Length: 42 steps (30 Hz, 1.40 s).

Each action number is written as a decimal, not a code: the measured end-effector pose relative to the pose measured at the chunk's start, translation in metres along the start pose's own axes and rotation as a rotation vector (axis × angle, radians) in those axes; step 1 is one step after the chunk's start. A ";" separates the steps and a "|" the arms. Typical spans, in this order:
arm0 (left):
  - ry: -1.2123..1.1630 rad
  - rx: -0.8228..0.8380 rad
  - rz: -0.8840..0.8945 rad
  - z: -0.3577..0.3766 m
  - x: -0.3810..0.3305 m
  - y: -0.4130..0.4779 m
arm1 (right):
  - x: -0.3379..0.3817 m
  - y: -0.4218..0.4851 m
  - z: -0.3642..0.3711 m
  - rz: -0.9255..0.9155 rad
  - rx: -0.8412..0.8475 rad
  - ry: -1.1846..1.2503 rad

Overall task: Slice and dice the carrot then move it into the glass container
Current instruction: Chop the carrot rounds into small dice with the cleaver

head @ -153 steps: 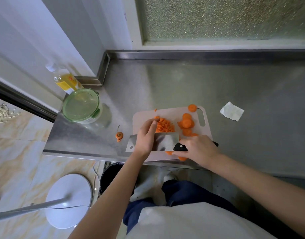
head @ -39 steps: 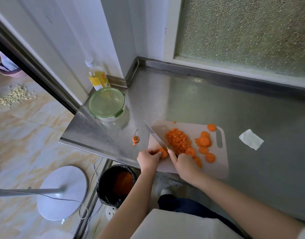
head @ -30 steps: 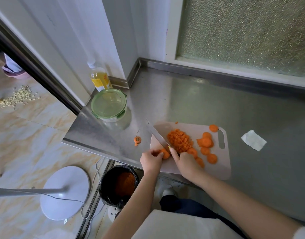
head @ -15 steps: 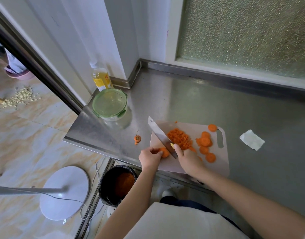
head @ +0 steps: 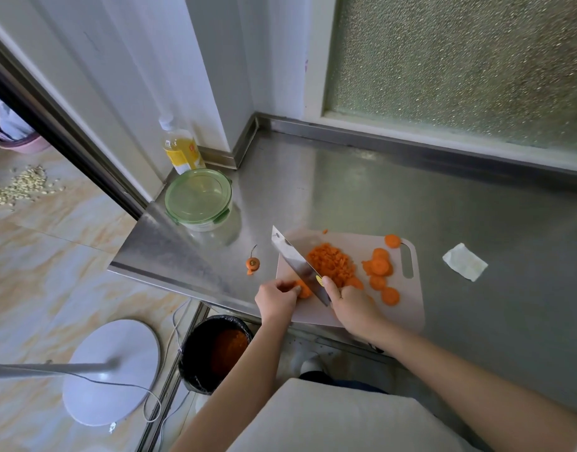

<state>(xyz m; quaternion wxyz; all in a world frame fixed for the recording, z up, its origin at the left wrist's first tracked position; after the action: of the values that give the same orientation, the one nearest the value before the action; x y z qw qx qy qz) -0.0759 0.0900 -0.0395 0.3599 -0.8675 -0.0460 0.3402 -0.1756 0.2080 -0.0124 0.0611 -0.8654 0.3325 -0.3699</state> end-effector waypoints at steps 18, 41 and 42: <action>-0.017 0.008 -0.025 0.002 0.003 0.004 | 0.027 -0.001 -0.005 -0.108 0.283 -0.494; -0.038 0.000 -0.028 -0.001 0.003 -0.004 | 0.015 0.020 -0.006 -0.019 0.099 -0.058; -0.046 0.005 -0.028 -0.001 0.002 -0.003 | 0.016 0.020 -0.006 -0.018 0.098 -0.066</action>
<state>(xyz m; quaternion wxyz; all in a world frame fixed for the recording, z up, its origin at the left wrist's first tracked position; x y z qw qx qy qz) -0.0729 0.0928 -0.0382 0.3657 -0.8579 -0.0654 0.3551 -0.1823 0.1835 -0.0052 0.1111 -0.8760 0.3039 -0.3577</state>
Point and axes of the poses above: each hand's wrist, its own y-axis towards the middle knuckle, its own z-axis out of the palm, x = y × z, the point moved 5 cm from there along y, towards the middle knuckle, and after that the axes turned 14 degrees about -z, right-handed, at the moved point
